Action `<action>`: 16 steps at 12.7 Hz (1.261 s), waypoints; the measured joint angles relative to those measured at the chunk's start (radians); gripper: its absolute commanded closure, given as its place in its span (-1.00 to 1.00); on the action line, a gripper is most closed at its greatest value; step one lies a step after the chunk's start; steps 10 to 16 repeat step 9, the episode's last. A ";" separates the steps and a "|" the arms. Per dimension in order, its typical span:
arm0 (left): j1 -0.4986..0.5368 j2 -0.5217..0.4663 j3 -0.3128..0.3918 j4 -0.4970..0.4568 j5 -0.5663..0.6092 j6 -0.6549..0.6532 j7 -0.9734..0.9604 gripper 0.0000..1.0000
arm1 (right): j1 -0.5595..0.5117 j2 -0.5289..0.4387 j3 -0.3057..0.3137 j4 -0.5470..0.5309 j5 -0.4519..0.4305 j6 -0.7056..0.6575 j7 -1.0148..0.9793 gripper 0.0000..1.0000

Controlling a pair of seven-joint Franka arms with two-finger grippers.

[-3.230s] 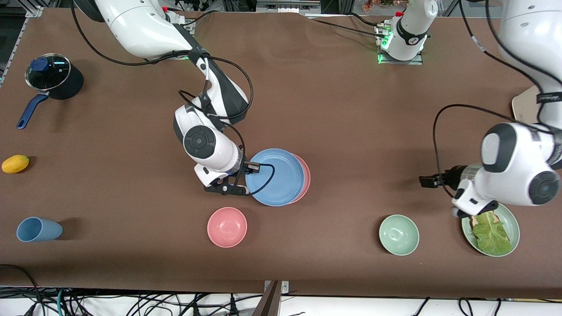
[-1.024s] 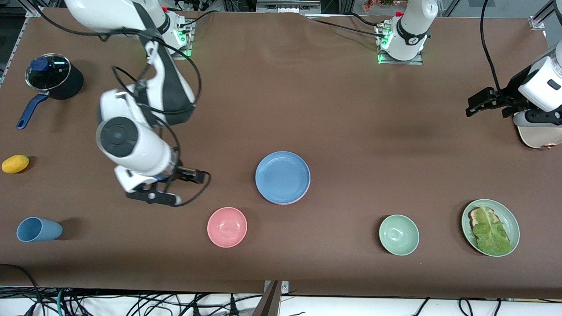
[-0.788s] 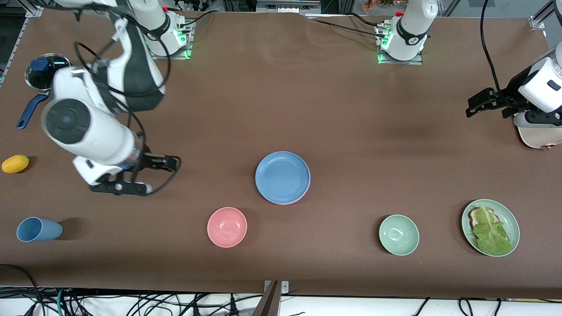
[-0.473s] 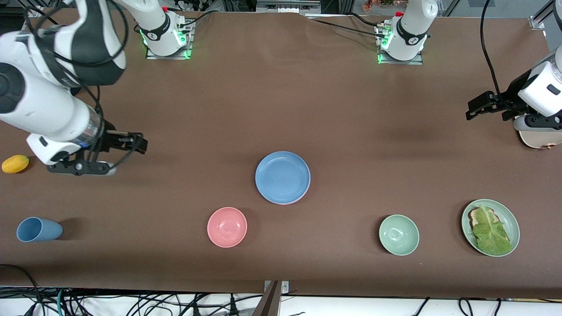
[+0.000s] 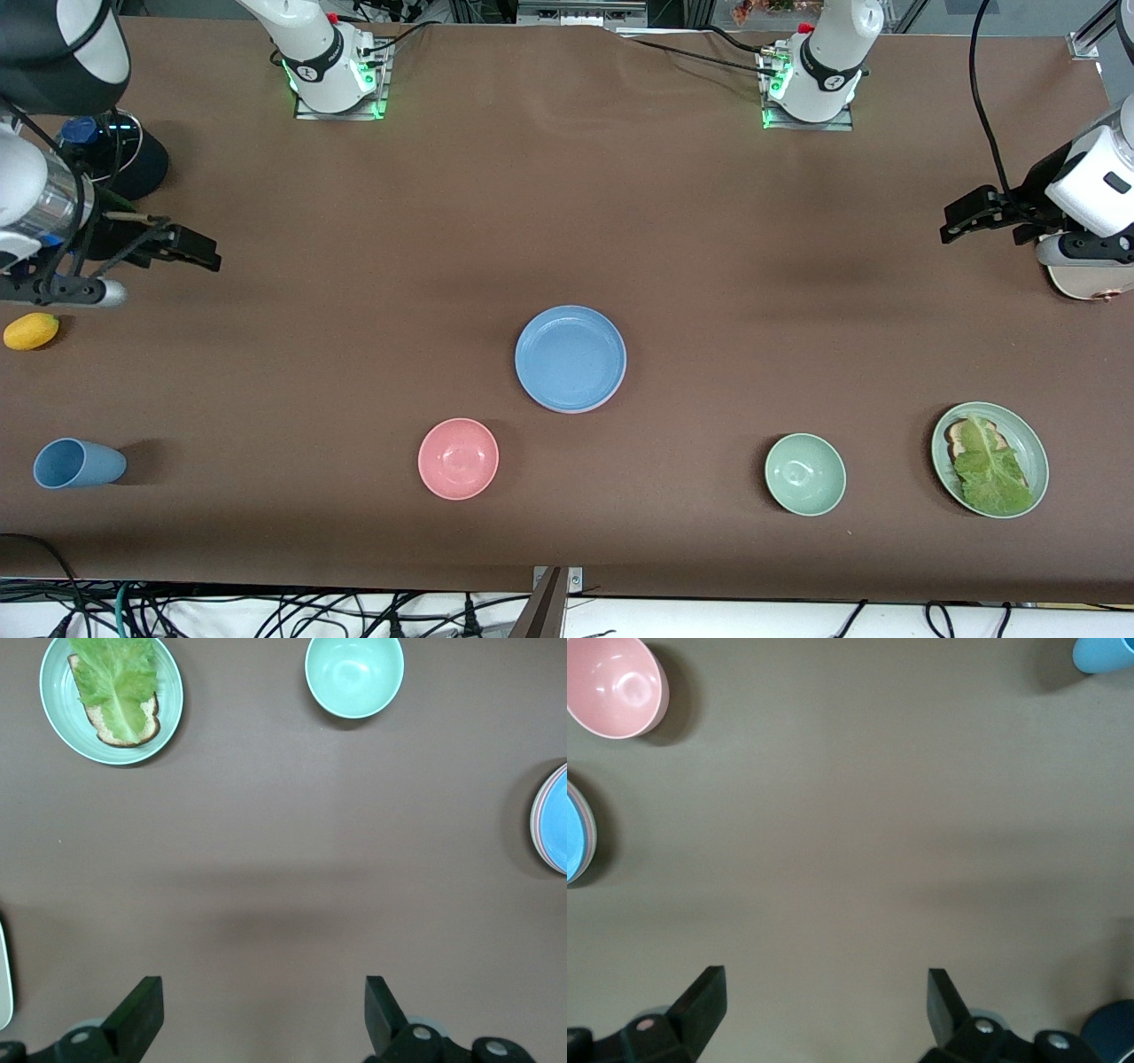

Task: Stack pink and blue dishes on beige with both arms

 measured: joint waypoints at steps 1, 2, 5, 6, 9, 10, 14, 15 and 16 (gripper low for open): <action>0.000 0.000 -0.001 0.000 0.017 0.000 0.000 -1.00 | 0.000 -0.006 0.004 0.000 -0.001 0.000 0.000 -1.00; 0.000 0.000 -0.002 0.001 0.028 0.000 0.000 -1.00 | 0.000 -0.007 0.007 0.003 -0.005 0.001 0.001 -1.00; 0.000 0.000 -0.002 0.002 0.030 0.000 0.000 -1.00 | -0.001 -0.007 0.008 0.017 -0.015 0.001 0.001 -1.00; 0.000 0.000 -0.002 0.002 0.030 0.000 0.000 -1.00 | -0.001 -0.007 0.008 0.021 -0.017 0.001 0.001 -1.00; 0.000 0.000 -0.003 0.003 0.030 0.000 0.000 -1.00 | -0.002 -0.007 0.007 0.030 -0.027 0.001 0.002 -1.00; 0.000 0.000 -0.003 0.003 0.030 0.000 0.000 -1.00 | -0.002 -0.007 0.007 0.030 -0.027 0.001 0.002 -1.00; 0.000 0.000 -0.003 0.003 0.030 0.000 0.000 -1.00 | -0.002 -0.007 0.007 0.030 -0.027 0.001 0.002 -1.00; 0.000 0.000 -0.003 0.003 0.030 0.000 0.000 -1.00 | -0.002 -0.007 0.007 0.030 -0.027 0.001 0.002 -1.00; 0.000 0.000 -0.003 0.003 0.030 0.000 0.000 -1.00 | -0.002 -0.007 0.007 0.030 -0.027 0.001 0.002 -1.00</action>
